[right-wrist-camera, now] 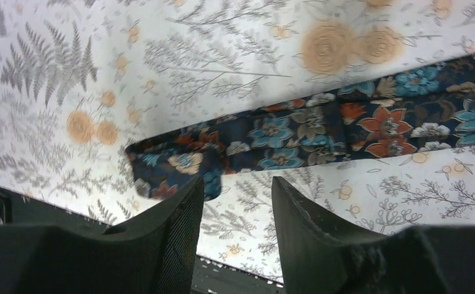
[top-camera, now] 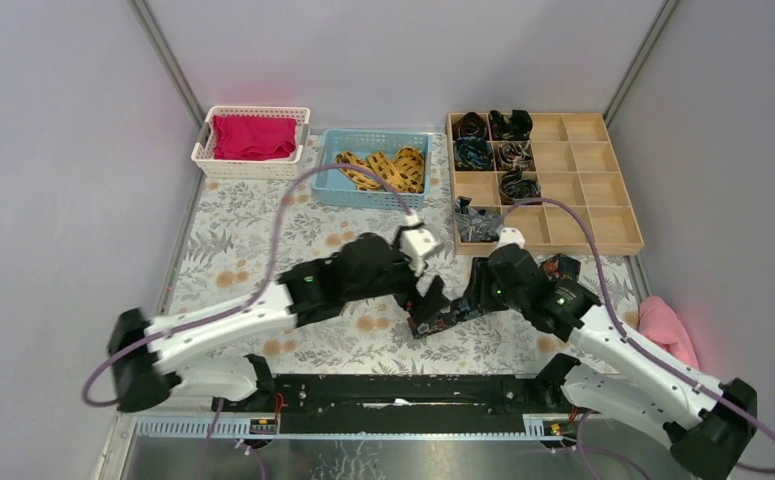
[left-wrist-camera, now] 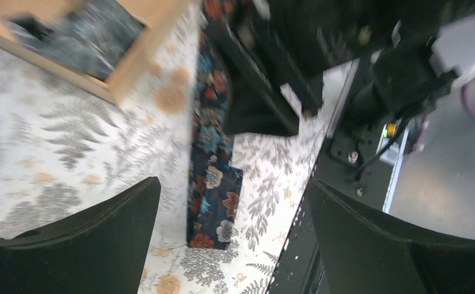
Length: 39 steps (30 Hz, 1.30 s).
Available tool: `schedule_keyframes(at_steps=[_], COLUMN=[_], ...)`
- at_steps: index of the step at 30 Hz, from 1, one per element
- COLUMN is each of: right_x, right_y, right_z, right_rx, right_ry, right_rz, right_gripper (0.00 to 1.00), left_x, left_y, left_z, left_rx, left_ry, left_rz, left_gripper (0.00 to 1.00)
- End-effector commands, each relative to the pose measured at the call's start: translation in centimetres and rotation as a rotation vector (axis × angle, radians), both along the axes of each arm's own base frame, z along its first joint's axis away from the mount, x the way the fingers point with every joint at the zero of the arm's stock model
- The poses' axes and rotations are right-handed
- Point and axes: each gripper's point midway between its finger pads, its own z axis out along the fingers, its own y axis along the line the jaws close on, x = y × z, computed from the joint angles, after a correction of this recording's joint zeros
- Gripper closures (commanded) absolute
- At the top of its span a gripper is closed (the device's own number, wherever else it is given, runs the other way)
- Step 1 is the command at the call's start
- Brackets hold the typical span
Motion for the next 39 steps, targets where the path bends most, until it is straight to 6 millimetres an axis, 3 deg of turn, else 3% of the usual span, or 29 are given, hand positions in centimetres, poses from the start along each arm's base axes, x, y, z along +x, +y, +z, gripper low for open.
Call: schedule_keyframes(at_steps=[1,4,7,10,13,24,28,32,39], right_x=[-0.1,-1.0,-2.1,-2.9,-3.1,-4.5,-4.5,-4.1,-3.2], right_y=[1.5,3.3,5.9,8.7,10.4,14.9,14.9,13.8,11.4], right_z=[2.1,1.9,1.5,1.6,0.8,-3.5,-5.0,-5.7,-8.9], right_rx=[-0.116,-0.255,-0.390,-0.499,-0.549,-0.548,-0.573,-0.627,-0.651], right_ry=[-0.084,-0.127,-0.160,-0.194,-0.200,-0.087,-0.069,-0.064,0.025], right_rz=[0.022,0.055,0.114,0.145,0.153,0.219,0.200,0.153,0.094], right_gripper=[0.48,0.48,0.43,0.37,0.31,0.29,0.26,0.23,0.23], left_x=[1.6,1.3,0.9,0.6,0.7,0.0,-0.2,-0.4,-0.7], left_y=[4.5,8.2,11.4,13.9,15.7,17.2,17.0,16.8,17.0], left_z=[7.4,11.3,13.6,14.7,14.5,14.7,14.5,14.5,14.9], left_rx=[-0.204,-0.315,-0.380,-0.414,-0.404,-0.436,-0.438,-0.441,-0.457], left_ry=[-0.107,-0.132,-0.150,-0.171,-0.172,-0.157,-0.143,-0.142,-0.142], left_rz=[0.218,0.324,0.401,0.455,0.515,0.537,0.525,0.511,0.500], left_gripper=[0.01,0.01,0.01,0.01,0.01,0.01,0.01,0.01,0.01])
